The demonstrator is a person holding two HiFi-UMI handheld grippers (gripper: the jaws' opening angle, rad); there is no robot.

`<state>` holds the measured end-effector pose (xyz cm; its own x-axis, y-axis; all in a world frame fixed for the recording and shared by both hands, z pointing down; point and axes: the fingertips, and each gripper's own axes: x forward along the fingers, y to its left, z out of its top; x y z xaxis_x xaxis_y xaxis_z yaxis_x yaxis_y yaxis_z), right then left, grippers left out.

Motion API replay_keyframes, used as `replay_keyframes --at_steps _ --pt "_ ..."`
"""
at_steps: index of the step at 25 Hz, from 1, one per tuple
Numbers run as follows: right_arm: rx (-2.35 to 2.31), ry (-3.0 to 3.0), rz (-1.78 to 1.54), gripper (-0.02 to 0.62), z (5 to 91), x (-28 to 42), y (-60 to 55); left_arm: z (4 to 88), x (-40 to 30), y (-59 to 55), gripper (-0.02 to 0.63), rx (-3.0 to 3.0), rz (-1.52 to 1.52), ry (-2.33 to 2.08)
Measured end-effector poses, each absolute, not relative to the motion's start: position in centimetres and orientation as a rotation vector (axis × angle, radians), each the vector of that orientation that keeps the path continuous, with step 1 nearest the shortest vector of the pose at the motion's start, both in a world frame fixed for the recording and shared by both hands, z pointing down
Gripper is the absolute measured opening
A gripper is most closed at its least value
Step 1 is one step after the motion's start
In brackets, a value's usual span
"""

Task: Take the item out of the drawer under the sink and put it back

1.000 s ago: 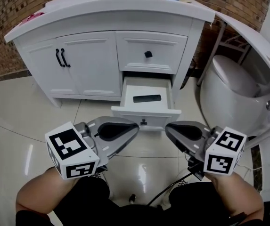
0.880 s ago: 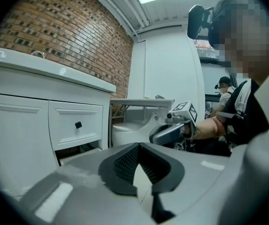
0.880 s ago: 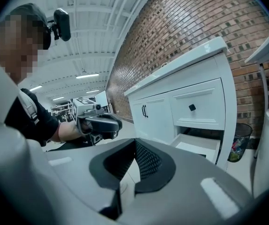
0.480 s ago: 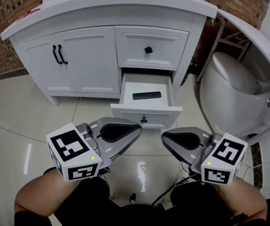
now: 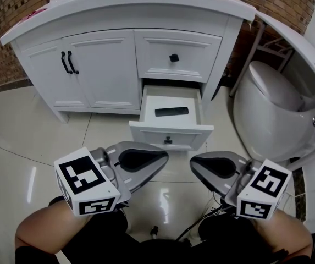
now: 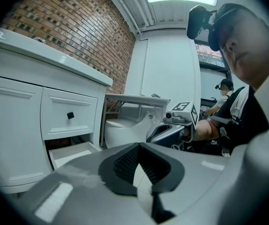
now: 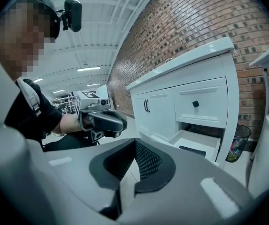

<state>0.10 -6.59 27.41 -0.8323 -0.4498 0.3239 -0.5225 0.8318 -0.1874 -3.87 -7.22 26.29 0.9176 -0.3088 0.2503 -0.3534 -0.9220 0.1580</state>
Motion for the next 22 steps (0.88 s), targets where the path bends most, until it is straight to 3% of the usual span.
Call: replay_keyframes --at_steps 22 --pt "0.751 -2.759 0.424 0.006 26.69 0.41 -6.59 25.58 -4.03 -7.36 0.006 2.905 0.341 -0.550"
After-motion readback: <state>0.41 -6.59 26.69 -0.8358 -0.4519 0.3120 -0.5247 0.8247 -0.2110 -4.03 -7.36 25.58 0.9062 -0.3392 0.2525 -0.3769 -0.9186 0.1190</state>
